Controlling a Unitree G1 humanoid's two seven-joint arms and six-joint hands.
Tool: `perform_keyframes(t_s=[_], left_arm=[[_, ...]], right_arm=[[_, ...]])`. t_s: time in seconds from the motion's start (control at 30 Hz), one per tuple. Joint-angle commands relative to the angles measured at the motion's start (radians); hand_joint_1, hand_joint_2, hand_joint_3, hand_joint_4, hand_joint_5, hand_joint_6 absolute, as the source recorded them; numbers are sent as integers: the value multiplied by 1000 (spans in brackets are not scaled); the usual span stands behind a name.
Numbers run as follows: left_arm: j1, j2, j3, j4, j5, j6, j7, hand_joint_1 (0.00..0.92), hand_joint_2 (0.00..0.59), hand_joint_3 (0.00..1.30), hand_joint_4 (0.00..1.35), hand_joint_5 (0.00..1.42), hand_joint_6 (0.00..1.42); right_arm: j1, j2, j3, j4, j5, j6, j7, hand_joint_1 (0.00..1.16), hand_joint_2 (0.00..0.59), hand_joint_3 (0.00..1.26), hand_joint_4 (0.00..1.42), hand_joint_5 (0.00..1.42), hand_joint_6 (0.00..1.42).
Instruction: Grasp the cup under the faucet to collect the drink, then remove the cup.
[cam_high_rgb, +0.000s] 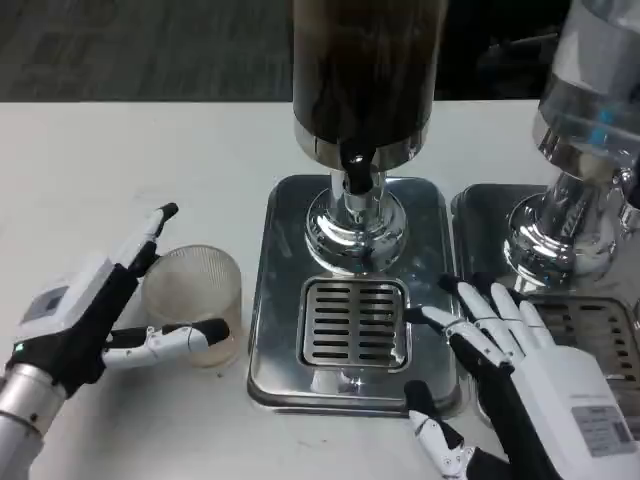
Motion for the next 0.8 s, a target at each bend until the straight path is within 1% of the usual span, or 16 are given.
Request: perform_keyframes(t_s=[0.03,0.13,0.23,0.27,0.4,0.47,0.5,0.6,0.67,0.8], left_arm=[[-16,-20,-15,38,-20,-22,-26,258,43,0,23,307,304],[-17,-27,-18,52,-35,-24,-34,277,52,90,109,364,348],[-14,-36,-19,66,-53,-25,-48,288,63,164,163,410,389],[-12,-38,-20,68,-55,-24,-51,291,67,201,205,441,422],[-5,-39,-27,71,-61,-16,-40,339,87,338,355,623,692],[0,-37,-30,66,-55,-13,-26,352,94,376,416,694,820],[2,-36,-32,64,-51,-11,-19,372,100,408,449,731,878],[8,-34,-36,59,-43,-8,1,396,106,452,507,802,991],[14,-34,-37,55,-44,-8,14,410,108,481,536,841,1039],[25,-31,-36,48,-45,-9,46,478,78,551,618,909,1141]], right_arm=[[2,-1,-6,-9,3,5,-12,410,490,281,74,0,0],[0,-2,-8,-9,7,5,-10,410,490,281,77,0,0],[-3,-2,-8,-7,11,6,-6,411,490,281,92,0,0],[-3,-2,-9,-7,12,6,-5,411,490,281,93,0,0],[-5,-2,-10,-7,15,7,-3,411,490,281,95,0,0],[-3,-4,-12,-9,19,6,-3,415,497,289,105,0,0],[-3,-4,-12,-9,20,6,-1,417,498,290,115,0,0],[-3,-5,-11,-11,24,5,2,420,497,291,118,0,0],[-2,-5,-10,-12,27,5,4,429,491,294,128,0,0],[-3,-6,-10,-9,34,5,8,435,492,295,130,0,0]])
